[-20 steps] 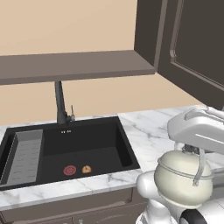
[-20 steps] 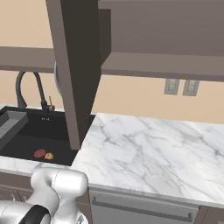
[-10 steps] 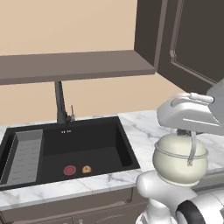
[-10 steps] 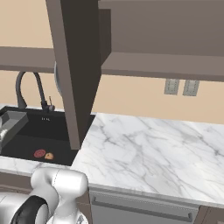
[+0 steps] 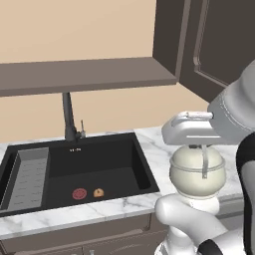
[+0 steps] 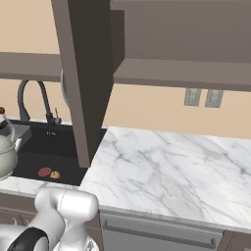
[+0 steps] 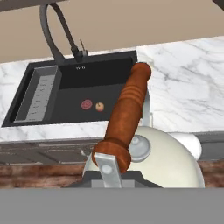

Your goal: Open the cabinet, pick the kettle from the cabinet, and place it in the sink.

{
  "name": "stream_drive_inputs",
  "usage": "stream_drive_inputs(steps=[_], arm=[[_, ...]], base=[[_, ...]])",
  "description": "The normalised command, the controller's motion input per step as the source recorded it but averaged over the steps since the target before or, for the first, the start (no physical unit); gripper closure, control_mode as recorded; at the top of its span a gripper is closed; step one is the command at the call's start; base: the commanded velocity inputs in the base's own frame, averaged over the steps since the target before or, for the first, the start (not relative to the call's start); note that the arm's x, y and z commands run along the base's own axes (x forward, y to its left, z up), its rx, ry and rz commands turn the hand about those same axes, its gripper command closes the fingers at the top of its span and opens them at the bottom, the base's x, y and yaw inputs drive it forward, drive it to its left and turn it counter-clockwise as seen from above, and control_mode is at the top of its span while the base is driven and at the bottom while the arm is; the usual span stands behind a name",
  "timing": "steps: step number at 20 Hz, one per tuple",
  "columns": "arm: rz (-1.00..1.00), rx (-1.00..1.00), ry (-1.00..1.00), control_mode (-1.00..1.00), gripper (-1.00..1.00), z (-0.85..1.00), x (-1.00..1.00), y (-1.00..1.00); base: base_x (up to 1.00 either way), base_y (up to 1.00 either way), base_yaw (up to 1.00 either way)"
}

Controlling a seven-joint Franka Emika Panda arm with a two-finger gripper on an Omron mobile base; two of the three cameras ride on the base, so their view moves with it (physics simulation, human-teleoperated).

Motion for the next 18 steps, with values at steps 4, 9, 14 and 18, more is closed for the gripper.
stream_drive_inputs(steps=[4,9,14,18], arm=[[0.07,-0.07,-0.09,-1.00,1.00,-0.03,0.21,0.11],[0.07,-0.04,-0.07,-1.00,1.00,0.00,0.12,0.03],[0.04,0.00,0.00,-1.00,1.00,0.00,0.18,0.00],[0.03,0.00,0.07,-1.00,1.00,0.00,0.17,0.01]], base=[[0.00,0.00,0.00],[0.00,0.00,0.00],[0.00,0.00,0.00],[0.00,0.00,0.00]])
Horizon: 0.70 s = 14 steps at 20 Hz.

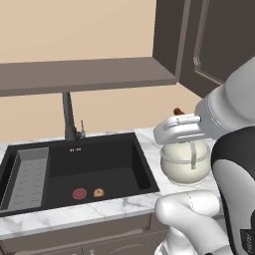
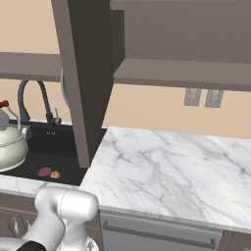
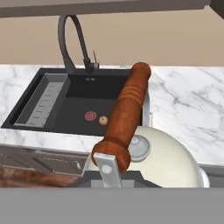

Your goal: Open the cabinet, pick the kettle from the cabinet, and place it in the sink.

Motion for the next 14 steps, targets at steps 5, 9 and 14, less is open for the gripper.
stream_drive_inputs(steps=[5,9,14], arm=[[0.03,0.00,0.06,-1.00,1.00,-0.13,0.14,0.05],[0.04,0.01,0.00,-1.00,1.00,-0.17,0.10,0.10],[0.05,0.04,0.00,-1.00,1.00,-0.15,0.18,0.14]], base=[[0.00,0.00,0.00],[0.00,0.00,0.00],[0.00,0.00,0.00]])
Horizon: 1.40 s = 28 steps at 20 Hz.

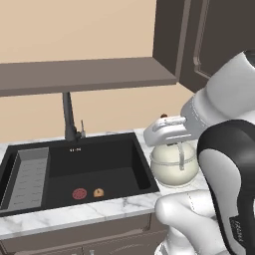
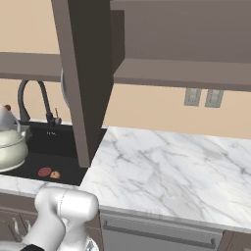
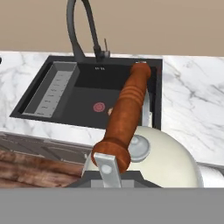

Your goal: Open the cabinet, pick the kettle from the cabinet, and place it in the sink.

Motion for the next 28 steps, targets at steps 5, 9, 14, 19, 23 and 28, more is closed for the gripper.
stream_drive_inputs(steps=[5,9,14,19,23,28], arm=[[0.07,0.08,0.00,-1.00,1.00,-0.13,0.26,0.19],[0.07,0.05,0.00,-1.00,1.00,-0.24,0.15,0.25],[0.05,0.00,-0.01,-1.00,1.00,-0.23,0.06,0.22],[0.04,0.00,-0.01,-1.00,1.00,-0.02,0.15,0.02],[0.04,0.00,0.00,-1.00,1.00,-0.02,0.13,0.00],[0.02,0.00,0.00,-1.00,1.00,-0.17,0.15,0.02]], base=[[0.00,0.00,0.00],[0.00,0.00,0.00],[0.00,0.00,0.00],[0.00,0.00,0.00],[0.00,0.00,0.00],[0.00,0.00,0.00]])
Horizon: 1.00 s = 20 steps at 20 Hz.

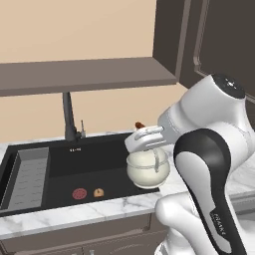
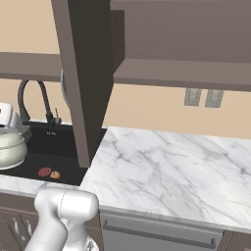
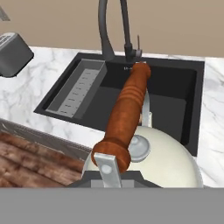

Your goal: Open the cabinet, pick the kettle from the cabinet, and place it in the sink.

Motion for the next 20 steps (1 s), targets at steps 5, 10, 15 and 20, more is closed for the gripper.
stream_drive_inputs(steps=[5,10,15,20], arm=[[0.03,0.00,0.00,-1.00,1.00,-0.25,0.18,0.00],[0.03,0.00,0.00,-1.00,1.00,-0.21,0.09,0.03],[0.03,0.00,0.00,-1.00,1.00,-0.20,0.12,0.08],[0.03,0.00,0.00,-1.00,1.00,-0.13,0.19,0.10]], base=[[0.00,0.00,0.00],[0.00,0.00,0.00],[0.00,0.00,0.00],[0.00,0.00,0.00]])
